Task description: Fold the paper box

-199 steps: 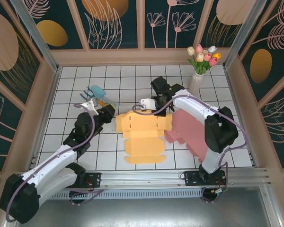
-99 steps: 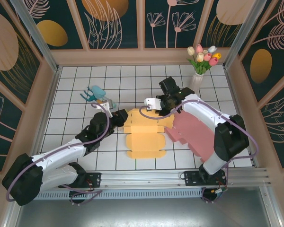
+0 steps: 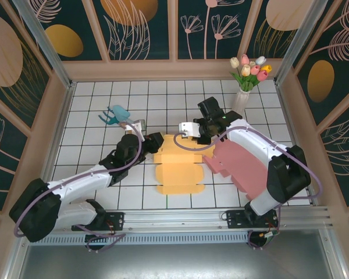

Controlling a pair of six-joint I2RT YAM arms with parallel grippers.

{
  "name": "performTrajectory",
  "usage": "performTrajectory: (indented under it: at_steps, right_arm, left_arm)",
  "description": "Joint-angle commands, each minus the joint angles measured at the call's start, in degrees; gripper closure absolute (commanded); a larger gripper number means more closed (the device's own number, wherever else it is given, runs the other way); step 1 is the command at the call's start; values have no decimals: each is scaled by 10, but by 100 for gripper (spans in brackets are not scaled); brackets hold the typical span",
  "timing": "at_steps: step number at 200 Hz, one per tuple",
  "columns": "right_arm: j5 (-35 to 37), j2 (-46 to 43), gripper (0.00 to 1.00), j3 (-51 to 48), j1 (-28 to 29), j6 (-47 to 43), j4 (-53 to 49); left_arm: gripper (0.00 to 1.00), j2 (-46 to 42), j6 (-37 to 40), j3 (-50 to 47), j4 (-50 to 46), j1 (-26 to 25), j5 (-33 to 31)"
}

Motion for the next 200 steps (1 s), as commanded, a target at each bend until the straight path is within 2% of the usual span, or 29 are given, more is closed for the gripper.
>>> performTrajectory:
  at_steps: [1,83,133,149,166,180,200]
  right_arm:
    - [-16,-18,100,-6,-2,-2,19]
    - [-12,-27,100,-29,-9,8,54]
    - [-5,-41,100,-36,-9,-1,66]
    - [-1,-41,100,-37,-9,1,71]
    - [1,-41,100,-38,-10,0,73]
    - [-2,-40,100,-38,-17,3,77]
    - [-1,-41,100,-39,-25,4,76]
  left_arm:
    - [73,15,-2,19,31,-17,12]
    - [73,45,-6,47,26,-40,6]
    - [71,-59,40,40,-75,-41,-129]
    - [71,-86,35,23,-76,-40,-134]
    - [71,-96,16,2,-51,-40,-107]
    - [72,-83,5,-4,-30,-55,-92]
    - [70,-49,12,15,-31,-102,-115]
